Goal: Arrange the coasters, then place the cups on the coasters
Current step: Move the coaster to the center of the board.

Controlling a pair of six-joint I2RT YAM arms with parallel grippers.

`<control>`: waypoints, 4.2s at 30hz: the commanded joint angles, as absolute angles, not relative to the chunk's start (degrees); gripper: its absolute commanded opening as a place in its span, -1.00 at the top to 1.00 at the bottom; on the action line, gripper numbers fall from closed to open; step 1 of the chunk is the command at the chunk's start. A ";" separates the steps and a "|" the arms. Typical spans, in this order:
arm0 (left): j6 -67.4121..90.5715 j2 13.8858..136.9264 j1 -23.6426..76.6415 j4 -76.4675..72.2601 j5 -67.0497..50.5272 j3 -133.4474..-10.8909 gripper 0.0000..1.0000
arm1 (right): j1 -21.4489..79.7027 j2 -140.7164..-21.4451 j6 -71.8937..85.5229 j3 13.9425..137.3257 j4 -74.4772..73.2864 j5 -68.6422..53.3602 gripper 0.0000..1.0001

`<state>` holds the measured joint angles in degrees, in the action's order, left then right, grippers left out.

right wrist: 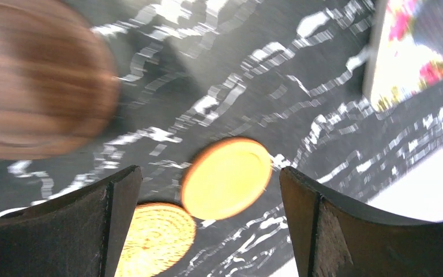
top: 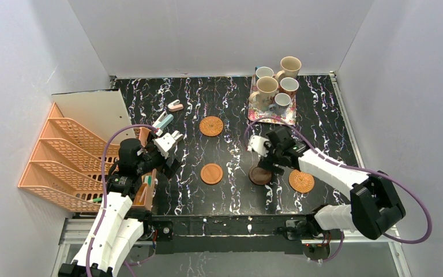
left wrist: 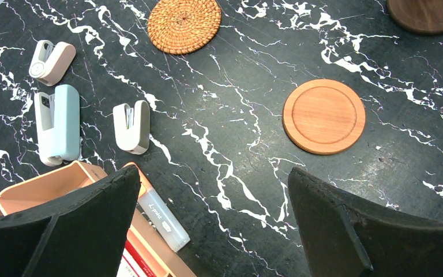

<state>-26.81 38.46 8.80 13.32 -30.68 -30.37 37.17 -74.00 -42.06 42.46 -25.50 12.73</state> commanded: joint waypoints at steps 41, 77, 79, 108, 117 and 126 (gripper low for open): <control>-26.80 38.42 8.96 13.52 -32.04 -31.03 -0.96 | -8.86 -82.67 -65.96 36.71 -15.38 5.69 -0.97; -26.88 39.17 8.96 13.10 -32.08 -30.88 -0.96 | 14.16 -69.75 -45.98 44.61 -24.14 -7.52 -0.97; -26.89 40.05 8.96 13.10 -32.00 -31.01 -0.96 | 18.52 -68.27 -44.57 43.36 -25.10 -9.35 -0.97; -30.32 66.96 29.30 -10.86 -11.12 -34.40 -0.96 | 41.78 -77.94 -37.80 36.81 -10.37 -0.88 -0.97; -34.32 71.22 39.92 -17.40 -1.21 -28.71 -0.96 | 42.98 -77.12 -37.03 36.01 -8.75 1.95 -0.97; -34.85 76.81 45.25 -18.36 3.99 -27.11 -0.96 | 41.71 -67.81 -38.04 34.42 -10.93 2.88 -0.97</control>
<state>-33.74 75.42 42.83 -16.82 -0.27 -27.99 42.52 -72.01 -37.69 34.63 -10.17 1.78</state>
